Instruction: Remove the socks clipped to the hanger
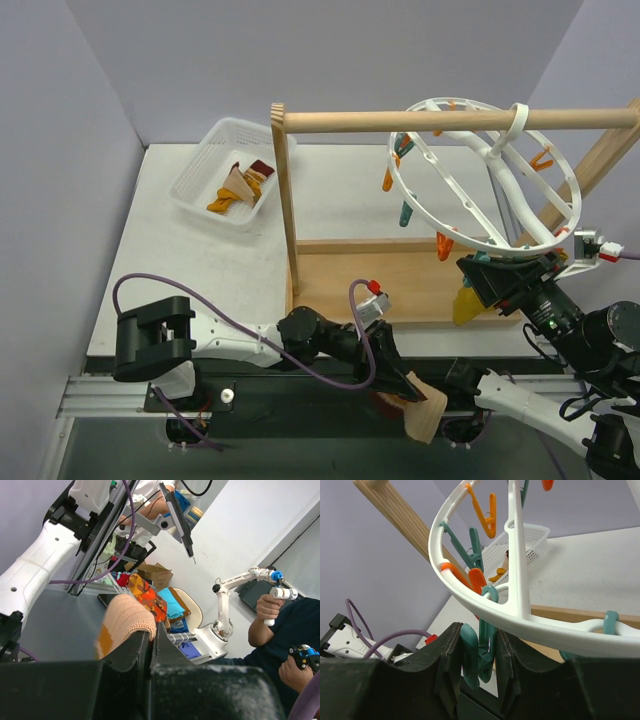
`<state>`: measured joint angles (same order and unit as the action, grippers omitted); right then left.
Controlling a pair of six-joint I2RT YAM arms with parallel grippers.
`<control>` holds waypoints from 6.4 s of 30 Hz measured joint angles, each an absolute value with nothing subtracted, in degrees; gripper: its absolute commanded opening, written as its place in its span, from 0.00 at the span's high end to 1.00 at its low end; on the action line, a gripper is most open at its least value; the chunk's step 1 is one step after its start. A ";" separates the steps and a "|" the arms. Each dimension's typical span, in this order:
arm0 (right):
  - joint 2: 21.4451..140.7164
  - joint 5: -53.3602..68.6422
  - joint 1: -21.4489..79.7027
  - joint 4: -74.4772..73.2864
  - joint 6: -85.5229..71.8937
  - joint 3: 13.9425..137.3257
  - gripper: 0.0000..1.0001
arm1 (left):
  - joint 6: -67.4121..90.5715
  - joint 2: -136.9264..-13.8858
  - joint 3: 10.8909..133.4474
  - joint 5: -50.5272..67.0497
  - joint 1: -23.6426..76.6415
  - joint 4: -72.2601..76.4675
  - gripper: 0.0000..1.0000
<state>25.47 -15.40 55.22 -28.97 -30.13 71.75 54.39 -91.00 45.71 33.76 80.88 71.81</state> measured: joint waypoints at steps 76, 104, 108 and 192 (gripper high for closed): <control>28.18 -20.51 55.24 -41.01 -34.65 72.86 0.61 | 32.23 -99.90 92.31 1.10 6.09 -23.20 0.23; 30.20 -20.08 55.24 -41.01 -36.27 73.19 0.56 | 38.11 -59.33 35.38 -12.27 74.46 9.17 0.29; 30.85 -20.08 55.24 -41.04 -36.75 73.21 0.56 | 32.03 -72.77 41.45 -15.75 81.84 18.46 0.20; 26.13 -12.10 55.24 -58.57 -38.54 79.50 0.18 | 11.68 -91.39 51.57 -9.56 82.04 40.91 1.00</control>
